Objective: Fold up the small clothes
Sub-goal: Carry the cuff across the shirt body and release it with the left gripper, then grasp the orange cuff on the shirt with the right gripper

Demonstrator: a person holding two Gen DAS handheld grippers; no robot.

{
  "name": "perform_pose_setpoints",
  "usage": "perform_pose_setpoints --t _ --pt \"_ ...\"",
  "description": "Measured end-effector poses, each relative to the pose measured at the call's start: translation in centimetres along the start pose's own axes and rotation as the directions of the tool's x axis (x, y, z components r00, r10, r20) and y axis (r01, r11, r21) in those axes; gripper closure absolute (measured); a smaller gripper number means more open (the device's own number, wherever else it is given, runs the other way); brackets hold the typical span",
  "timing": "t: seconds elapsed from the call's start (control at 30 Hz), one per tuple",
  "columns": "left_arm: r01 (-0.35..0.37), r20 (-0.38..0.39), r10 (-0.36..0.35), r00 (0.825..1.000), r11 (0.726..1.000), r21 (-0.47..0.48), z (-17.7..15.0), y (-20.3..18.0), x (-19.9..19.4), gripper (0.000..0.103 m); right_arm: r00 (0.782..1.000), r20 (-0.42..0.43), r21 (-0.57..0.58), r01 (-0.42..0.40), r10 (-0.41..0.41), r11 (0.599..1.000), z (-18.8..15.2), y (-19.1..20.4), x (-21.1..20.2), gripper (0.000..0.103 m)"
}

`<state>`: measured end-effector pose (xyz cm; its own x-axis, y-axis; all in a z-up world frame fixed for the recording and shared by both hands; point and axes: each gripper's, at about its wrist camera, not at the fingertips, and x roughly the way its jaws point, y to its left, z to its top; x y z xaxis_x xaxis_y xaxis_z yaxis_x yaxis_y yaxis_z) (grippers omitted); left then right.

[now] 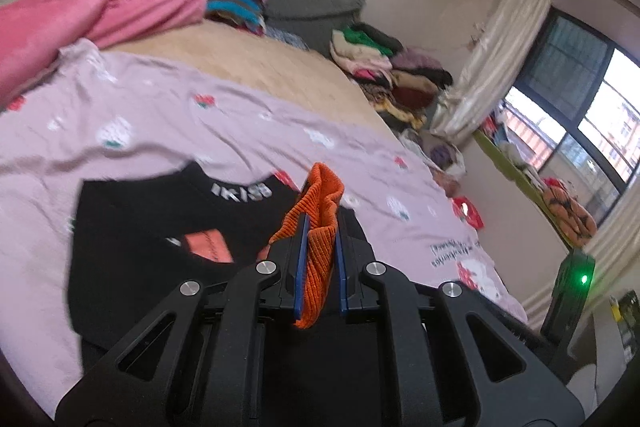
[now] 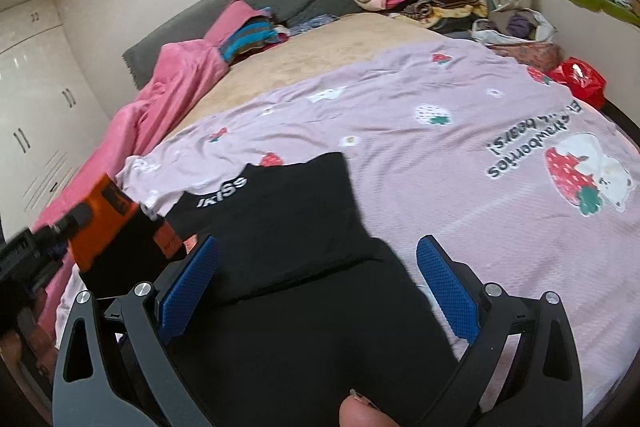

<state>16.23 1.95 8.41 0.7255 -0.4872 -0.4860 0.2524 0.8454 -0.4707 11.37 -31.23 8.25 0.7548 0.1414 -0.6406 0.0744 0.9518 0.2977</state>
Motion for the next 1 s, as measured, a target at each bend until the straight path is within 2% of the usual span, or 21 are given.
perform_pose_setpoints --t 0.27,0.47,0.5,0.6,0.67,0.73,0.87,0.93,0.97,1.0 --pt "0.037 -0.122 -0.033 0.992 0.999 0.035 -3.1 0.1 4.6 0.098 0.999 -0.015 0.02 0.045 -0.045 0.999 -0.1 -1.6 0.7 0.005" --pt "0.085 -0.221 -0.078 0.972 0.996 0.019 -5.2 0.8 7.0 0.096 0.997 -0.03 0.015 0.072 -0.072 0.997 -0.2 -1.9 1.2 0.005" --pt "0.106 -0.239 -0.1 0.966 0.994 0.013 -5.6 1.0 7.3 0.094 0.997 -0.036 0.017 0.075 -0.074 0.997 -0.1 -2.0 1.3 0.005" --pt "0.125 -0.259 -0.114 0.959 0.992 0.025 -6.0 1.0 7.6 0.078 0.995 -0.055 0.031 0.083 -0.081 0.996 -0.2 -2.1 1.9 0.005" --pt "0.129 -0.262 -0.119 0.958 0.991 0.021 -6.1 1.2 7.5 0.061 0.994 -0.067 0.026 0.085 -0.083 0.996 -0.3 -1.9 2.3 0.005" --pt "0.139 -0.264 -0.133 0.955 0.99 0.004 -6.0 1.7 7.3 0.053 0.993 -0.095 0.015 0.076 -0.074 0.997 -0.5 -1.5 3.0 0.005" --pt "0.121 -0.227 -0.122 0.966 0.993 -0.018 -5.2 3.0 6.4 0.04 0.987 -0.156 0.011 0.033 -0.031 0.999 -1.6 -0.6 4.4 0.005" --pt "0.083 -0.199 -0.086 0.976 0.996 -0.023 -4.7 3.6 5.7 0.035 0.98 -0.201 0.0 0.005 -0.005 1.0 -2.5 0.1 5.3 0.006" --pt "0.057 -0.186 -0.061 0.981 0.998 -0.025 -4.5 4.1 5.4 0.031 0.976 -0.217 -0.007 -0.01 0.009 1.0 -2.9 0.5 5.7 0.007" --pt "0.016 -0.162 -0.021 0.987 0.999 -0.029 -4.1 4.8 5.0 0.029 0.969 -0.244 -0.017 -0.034 0.029 0.999 -3.4 1.1 6.3 0.015"
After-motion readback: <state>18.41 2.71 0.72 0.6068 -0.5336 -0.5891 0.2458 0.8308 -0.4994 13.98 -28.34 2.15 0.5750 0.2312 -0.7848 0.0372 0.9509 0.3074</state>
